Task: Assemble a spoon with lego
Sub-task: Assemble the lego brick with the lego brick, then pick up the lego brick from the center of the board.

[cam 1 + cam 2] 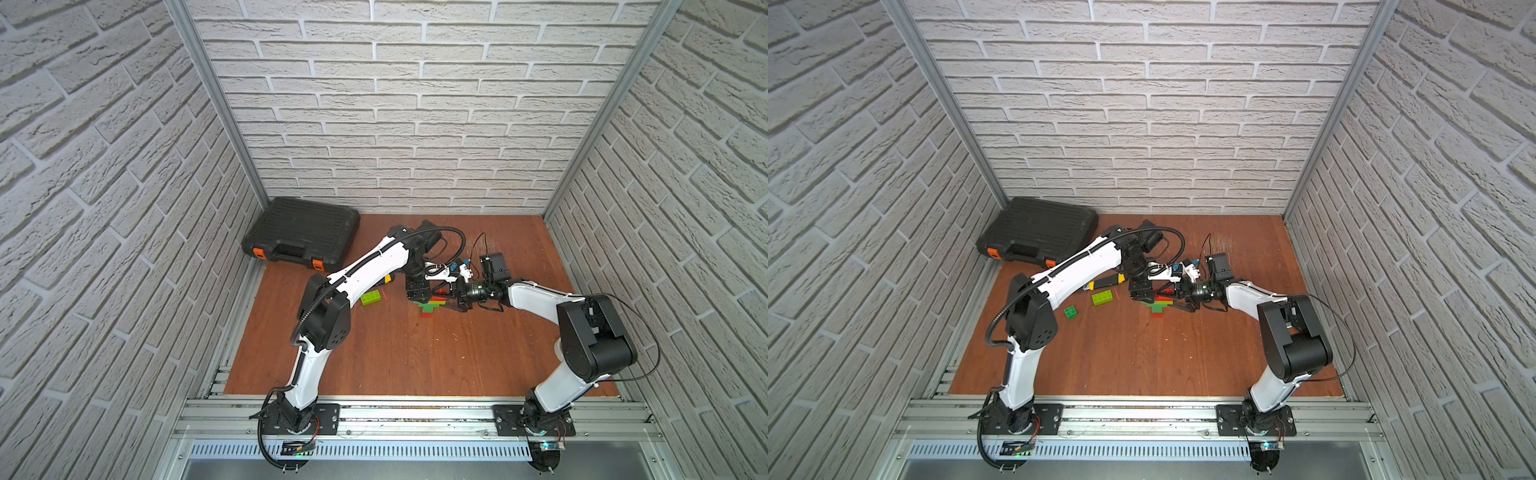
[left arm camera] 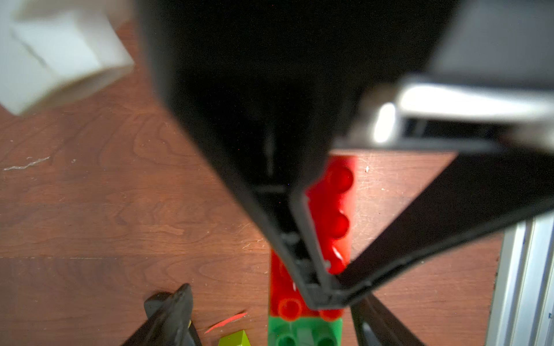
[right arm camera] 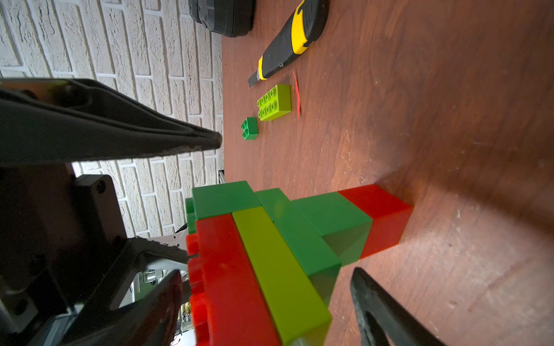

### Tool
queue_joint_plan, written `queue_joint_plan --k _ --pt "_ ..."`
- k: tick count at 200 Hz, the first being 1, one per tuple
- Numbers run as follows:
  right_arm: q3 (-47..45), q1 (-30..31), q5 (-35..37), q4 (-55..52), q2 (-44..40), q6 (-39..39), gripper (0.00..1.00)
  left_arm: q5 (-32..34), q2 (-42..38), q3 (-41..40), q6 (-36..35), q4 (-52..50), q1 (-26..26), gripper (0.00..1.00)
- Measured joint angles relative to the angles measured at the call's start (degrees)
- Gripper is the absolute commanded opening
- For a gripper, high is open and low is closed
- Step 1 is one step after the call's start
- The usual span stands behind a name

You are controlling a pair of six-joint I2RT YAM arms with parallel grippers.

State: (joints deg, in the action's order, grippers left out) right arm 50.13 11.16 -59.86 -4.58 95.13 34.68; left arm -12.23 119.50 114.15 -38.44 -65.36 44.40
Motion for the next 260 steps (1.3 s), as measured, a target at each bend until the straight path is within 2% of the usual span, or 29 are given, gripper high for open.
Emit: queue_joint_plan --k 68,152,195,231,260 --pt "2.03 0.0 0.63 -3.87 -1.97 -2.21 0.87 0.2 -2.82 -1.07 0.52 0.28 0.0 0.87" --pt "3.5 -0.59 3.37 -9.94 -3.02 -5.7 0.88 0.87 -10.16 -8.55 2.54 2.23 -0.74 0.87" --pt "3.54 -1.68 3.67 -12.33 -5.73 -6.99 0.89 1.14 -19.02 -18.08 4.96 6.12 -4.68 0.85" --pt "3.61 -2.6 3.76 -14.84 -9.46 -8.52 0.89 1.42 -28.35 -31.04 8.68 11.52 -10.91 0.83" --pt "4.17 -4.13 4.79 -17.57 -11.72 -10.27 0.89 1.7 -31.06 -39.58 11.63 15.85 -16.09 0.79"
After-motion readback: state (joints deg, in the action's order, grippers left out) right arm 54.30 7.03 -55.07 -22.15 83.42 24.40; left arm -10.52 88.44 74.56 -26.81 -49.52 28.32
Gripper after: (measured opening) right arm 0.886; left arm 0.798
